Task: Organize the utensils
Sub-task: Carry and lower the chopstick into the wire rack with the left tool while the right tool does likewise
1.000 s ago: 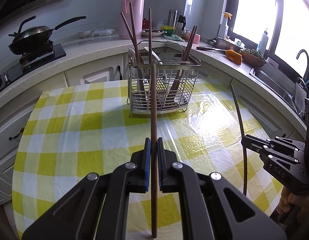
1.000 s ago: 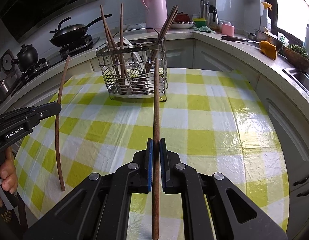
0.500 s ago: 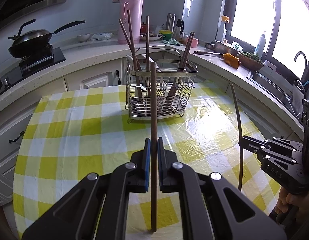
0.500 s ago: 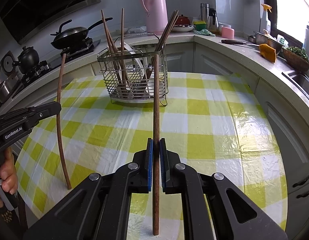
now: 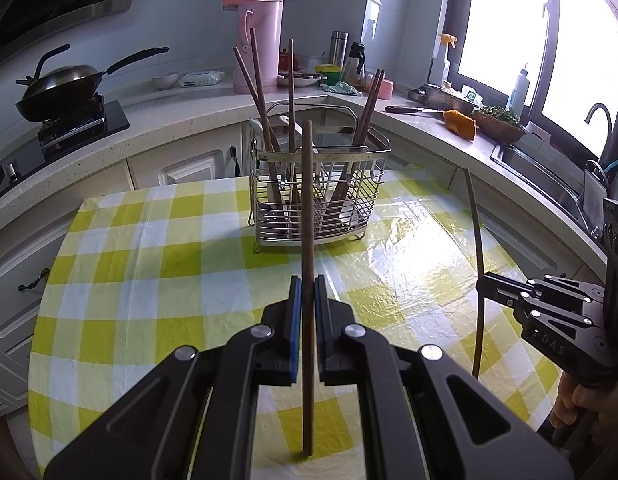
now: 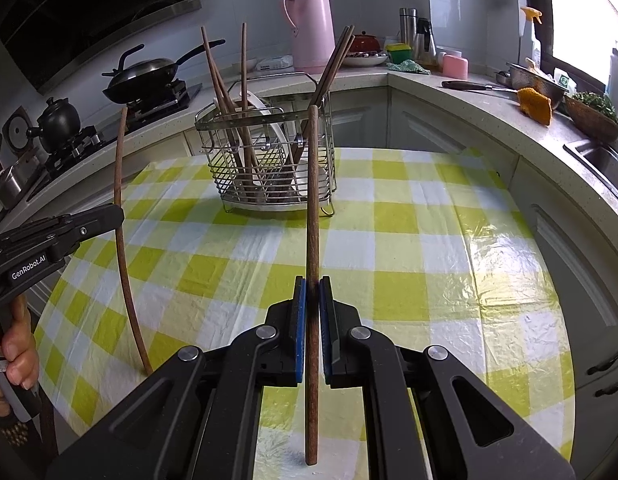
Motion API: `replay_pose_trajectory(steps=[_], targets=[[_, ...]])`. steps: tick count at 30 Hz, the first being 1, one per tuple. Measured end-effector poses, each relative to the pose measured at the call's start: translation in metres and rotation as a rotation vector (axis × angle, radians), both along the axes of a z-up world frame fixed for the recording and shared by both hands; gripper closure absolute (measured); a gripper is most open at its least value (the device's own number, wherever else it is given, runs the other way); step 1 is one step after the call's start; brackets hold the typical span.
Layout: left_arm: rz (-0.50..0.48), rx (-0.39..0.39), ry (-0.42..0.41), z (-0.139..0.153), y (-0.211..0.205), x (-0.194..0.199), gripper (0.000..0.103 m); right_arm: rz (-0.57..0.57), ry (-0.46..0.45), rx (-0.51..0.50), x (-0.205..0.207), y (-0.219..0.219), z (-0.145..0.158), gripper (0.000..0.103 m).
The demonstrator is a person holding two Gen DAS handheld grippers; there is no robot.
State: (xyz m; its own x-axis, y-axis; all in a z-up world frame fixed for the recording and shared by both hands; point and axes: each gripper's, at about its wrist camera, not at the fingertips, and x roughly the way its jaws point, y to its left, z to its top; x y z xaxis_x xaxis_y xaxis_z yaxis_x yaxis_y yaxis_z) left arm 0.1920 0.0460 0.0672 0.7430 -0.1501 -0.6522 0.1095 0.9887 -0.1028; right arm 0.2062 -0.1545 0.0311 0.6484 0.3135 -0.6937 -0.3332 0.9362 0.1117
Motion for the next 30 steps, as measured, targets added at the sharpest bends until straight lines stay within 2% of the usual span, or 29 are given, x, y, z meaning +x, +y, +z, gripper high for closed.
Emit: replay_pose_trajectory(steps=[12,30], targets=[[-0.004,-0.003,-0.045,0.026,0.001,0.012,0.097,0.018,-0.032,0.035,0.016,-0.005,0.032,0.095],[-0.031,0.006,-0.136,0.107,0.011,0.055,0.097,0.079,-0.089,0.03,0.062,0.003,0.104,0.095]])
